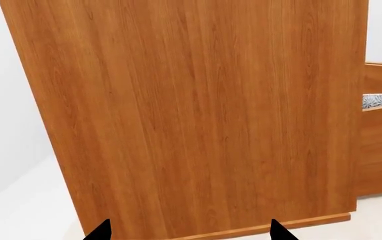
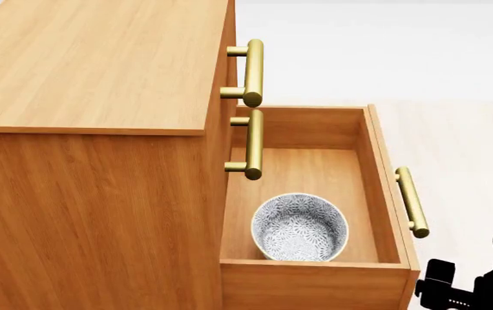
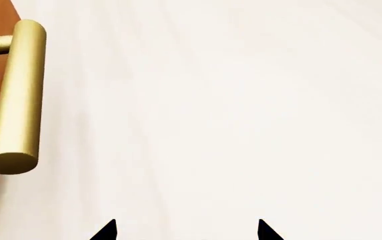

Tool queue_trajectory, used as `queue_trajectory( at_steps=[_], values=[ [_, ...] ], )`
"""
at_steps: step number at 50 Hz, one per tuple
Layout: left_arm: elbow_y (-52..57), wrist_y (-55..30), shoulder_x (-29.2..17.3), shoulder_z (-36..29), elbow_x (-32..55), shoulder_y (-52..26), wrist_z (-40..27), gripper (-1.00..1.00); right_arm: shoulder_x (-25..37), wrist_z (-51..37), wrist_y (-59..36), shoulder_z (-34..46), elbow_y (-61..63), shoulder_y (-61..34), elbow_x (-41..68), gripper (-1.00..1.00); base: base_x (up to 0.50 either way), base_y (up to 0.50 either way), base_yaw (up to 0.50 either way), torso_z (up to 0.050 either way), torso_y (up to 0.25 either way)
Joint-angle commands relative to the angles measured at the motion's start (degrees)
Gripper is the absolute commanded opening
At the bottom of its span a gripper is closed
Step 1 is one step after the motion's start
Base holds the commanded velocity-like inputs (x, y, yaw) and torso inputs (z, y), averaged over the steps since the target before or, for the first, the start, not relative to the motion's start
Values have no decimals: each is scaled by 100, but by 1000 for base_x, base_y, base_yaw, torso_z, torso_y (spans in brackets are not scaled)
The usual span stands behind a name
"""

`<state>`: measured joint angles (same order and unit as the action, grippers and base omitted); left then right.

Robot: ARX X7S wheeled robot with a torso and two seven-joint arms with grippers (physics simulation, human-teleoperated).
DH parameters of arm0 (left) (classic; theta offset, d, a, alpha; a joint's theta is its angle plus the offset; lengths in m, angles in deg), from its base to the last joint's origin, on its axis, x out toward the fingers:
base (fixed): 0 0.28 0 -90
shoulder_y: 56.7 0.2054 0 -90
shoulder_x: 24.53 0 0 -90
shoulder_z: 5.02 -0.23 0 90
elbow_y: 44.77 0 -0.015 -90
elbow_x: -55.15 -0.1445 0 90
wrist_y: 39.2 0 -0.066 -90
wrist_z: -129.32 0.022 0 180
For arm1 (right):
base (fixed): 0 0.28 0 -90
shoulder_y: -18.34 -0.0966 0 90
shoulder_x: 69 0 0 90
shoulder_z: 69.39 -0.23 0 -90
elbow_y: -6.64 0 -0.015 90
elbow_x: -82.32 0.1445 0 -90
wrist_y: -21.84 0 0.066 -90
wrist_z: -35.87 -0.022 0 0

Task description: Put the bowl in the bottom drawer of the cabinet and close it.

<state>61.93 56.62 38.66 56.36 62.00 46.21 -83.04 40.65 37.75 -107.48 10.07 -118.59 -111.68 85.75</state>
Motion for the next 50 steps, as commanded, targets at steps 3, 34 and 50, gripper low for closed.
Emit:
queue_trajectory(
  at_steps=[3, 34, 50],
  values=[
    [-51, 55, -7, -6, 18, -15, 5, 100, -122, 77, -105, 136, 239, 118, 68, 100, 0, 0, 0, 0, 0],
    [-86, 78, -14, -42, 9, -30, -25, 100, -307, 204, -533, 358, 1022, 311, 172, 100, 0, 0, 0, 0, 0],
    [-15, 47, -46, -46, 36, -17, -38, 100, -424, 232, -637, 474, 1179, 344, 220, 100, 0, 0, 0, 0, 0]
  ],
)
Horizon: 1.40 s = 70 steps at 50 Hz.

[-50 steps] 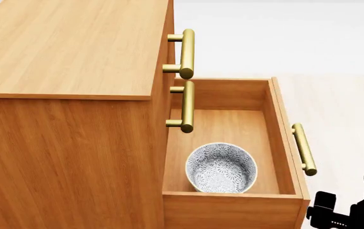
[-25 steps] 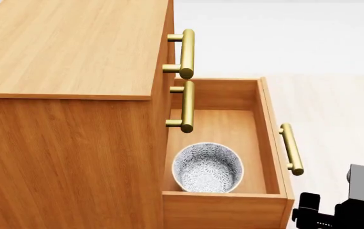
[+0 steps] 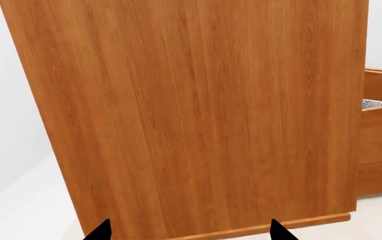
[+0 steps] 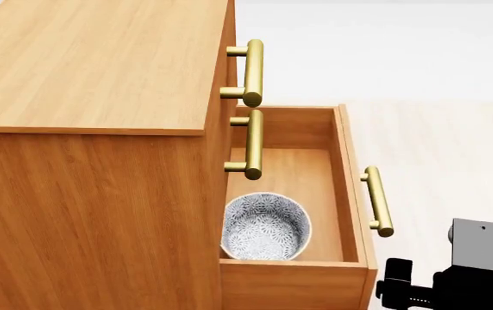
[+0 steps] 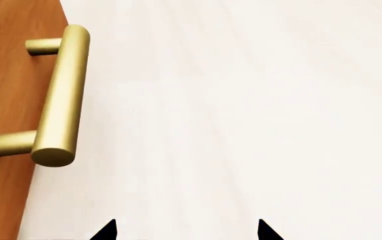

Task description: Put the bowl in the bottom drawer of the cabinet and close it.

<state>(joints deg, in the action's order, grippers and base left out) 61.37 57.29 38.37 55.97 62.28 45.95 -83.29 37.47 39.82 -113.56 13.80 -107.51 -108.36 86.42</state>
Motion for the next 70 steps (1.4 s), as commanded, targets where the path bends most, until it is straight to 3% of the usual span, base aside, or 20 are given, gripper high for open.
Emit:
queue_trajectory(
  at_steps=[1, 70],
  values=[
    [41, -16, -19, -7, 8, 12, -14, 100, -117, 29, -45, 129, 137, 32, 148, 100, 0, 0, 0, 0, 0],
    [50, 4, -68, -65, 41, -4, -60, 100, -619, 102, -299, 1090, 872, 214, 173, 100, 0, 0, 0, 0, 0]
  ],
)
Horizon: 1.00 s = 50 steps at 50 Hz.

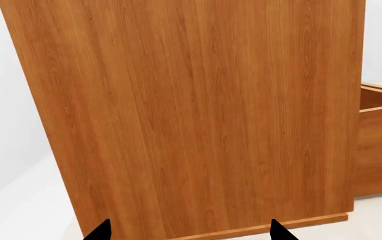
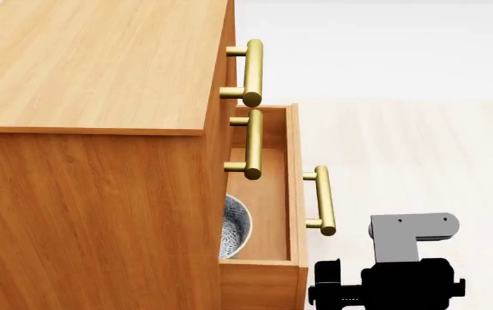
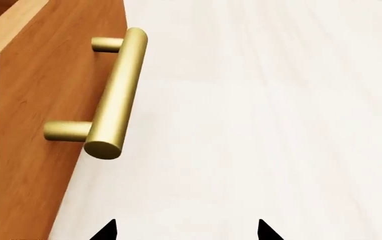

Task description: Put the bowl in the bottom drawer of the cabinet and close it.

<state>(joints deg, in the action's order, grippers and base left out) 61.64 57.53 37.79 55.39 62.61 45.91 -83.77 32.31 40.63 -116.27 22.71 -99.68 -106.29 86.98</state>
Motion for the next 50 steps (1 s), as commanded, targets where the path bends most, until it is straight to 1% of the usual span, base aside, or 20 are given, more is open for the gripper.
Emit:
queue_trajectory(
  at_steps=[1, 29, 50],
  values=[
    [7, -8, -7, -10, 2, -4, -11, 100, -113, 18, -37, 205, 85, 7, 123, 100, 0, 0, 0, 0, 0],
    [68, 3, -50, -8, 53, 20, -35, 100, -266, 27, -229, 552, 450, 70, 194, 100, 0, 0, 0, 0, 0],
    [19, 46, -65, -38, 54, -2, -17, 100, -405, 25, -186, 797, 394, 0, 260, 100, 0, 0, 0, 1, 0]
  ],
)
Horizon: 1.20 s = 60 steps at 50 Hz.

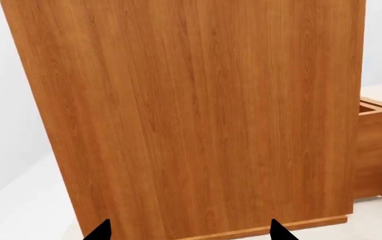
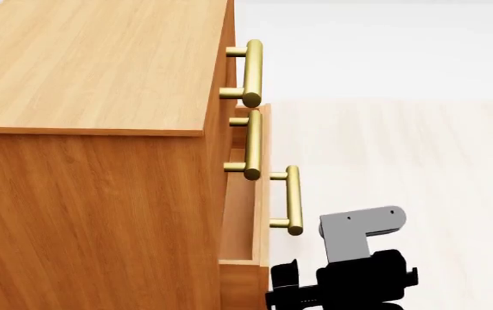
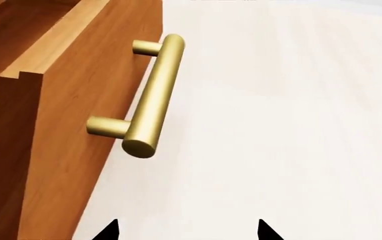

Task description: Put the bowl in the bottom drawer of the cabinet and close it.

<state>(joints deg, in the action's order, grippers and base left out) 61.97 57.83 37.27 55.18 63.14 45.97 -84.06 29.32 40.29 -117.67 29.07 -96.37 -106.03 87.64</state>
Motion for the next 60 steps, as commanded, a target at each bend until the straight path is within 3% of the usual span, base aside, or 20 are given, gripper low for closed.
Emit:
queue_trajectory(
  at_steps=[1, 42, 60],
  values=[
    [-6, 7, -14, -17, 0, -10, 8, 100, -115, 55, -44, 165, 53, -32, 200, 100, 0, 0, 0, 0, 0],
    [-37, 69, -39, -23, 49, -19, -14, 100, -355, 104, 57, 819, -137, -260, 333, 100, 0, 0, 0, 0, 0],
    [-23, 52, -40, -33, 65, -33, -33, 100, -140, 929, -63, 1343, 377, -190, 749, 100, 0, 0, 0, 0, 0]
  ],
)
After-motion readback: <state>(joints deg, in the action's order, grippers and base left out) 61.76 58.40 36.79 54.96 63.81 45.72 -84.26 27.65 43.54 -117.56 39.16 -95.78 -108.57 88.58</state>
